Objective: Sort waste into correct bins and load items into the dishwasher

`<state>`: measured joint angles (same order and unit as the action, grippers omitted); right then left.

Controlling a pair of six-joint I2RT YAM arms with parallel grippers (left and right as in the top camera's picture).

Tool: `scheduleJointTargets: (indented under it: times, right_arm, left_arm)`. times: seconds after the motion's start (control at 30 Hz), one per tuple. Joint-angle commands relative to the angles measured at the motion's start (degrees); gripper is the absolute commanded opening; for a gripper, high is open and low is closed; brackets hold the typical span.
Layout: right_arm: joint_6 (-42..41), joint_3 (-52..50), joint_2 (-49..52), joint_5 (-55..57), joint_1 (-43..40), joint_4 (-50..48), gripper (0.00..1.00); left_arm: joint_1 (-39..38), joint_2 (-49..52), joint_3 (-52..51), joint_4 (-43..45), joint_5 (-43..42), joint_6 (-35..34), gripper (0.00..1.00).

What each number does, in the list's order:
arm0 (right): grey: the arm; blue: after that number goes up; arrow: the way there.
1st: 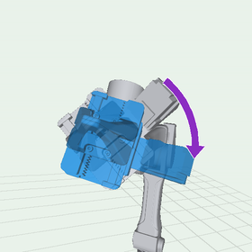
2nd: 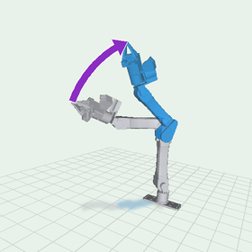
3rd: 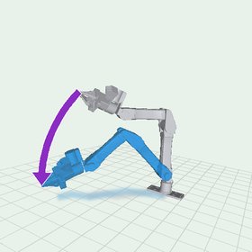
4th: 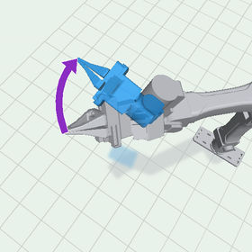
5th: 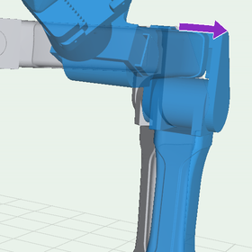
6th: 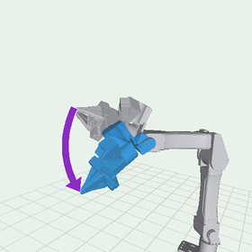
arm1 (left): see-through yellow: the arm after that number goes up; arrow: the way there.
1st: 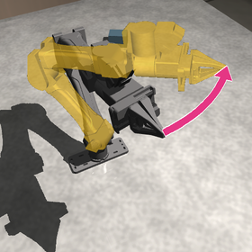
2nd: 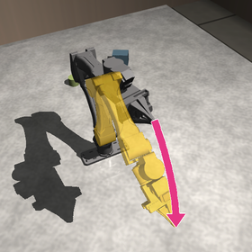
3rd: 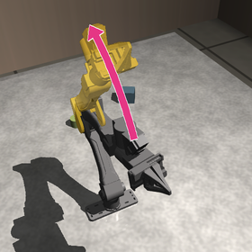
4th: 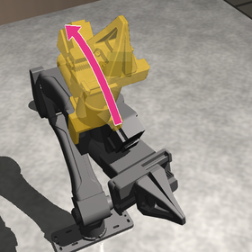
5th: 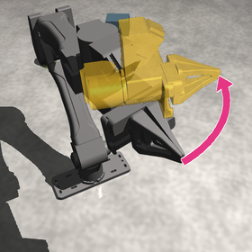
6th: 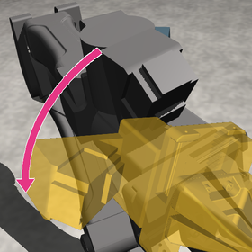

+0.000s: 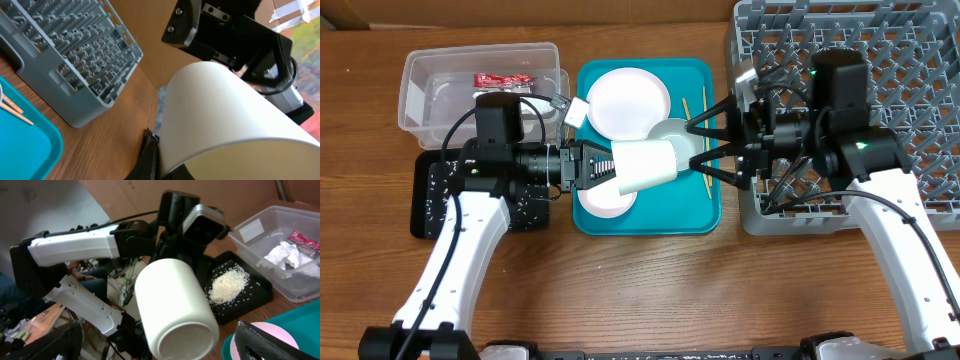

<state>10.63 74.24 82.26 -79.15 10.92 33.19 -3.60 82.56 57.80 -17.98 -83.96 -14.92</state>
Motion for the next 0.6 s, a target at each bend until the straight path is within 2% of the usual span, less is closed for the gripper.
scheduleJointTargets:
  times: [0.0, 0.3, 0.57]
  right_arm:
    - [1.9, 0.7, 1.6, 3.5, 2.6, 0.0, 1.0]
    - [1.8, 0.7, 6.7, 4.5, 6.5, -3.9, 0.98]
    - [1.8, 0.7, 6.9, 1.9, 6.7, -4.6, 0.82]
  left_arm:
    - [0.3, 0.6, 0.8, 0.5, -4.0, -0.5, 0.04]
    - [0.3, 0.6, 0.8, 0.7, -4.6, -0.3, 0.04]
    - [0.3, 0.6, 0.8, 0.9, -3.4, 0.1, 0.04]
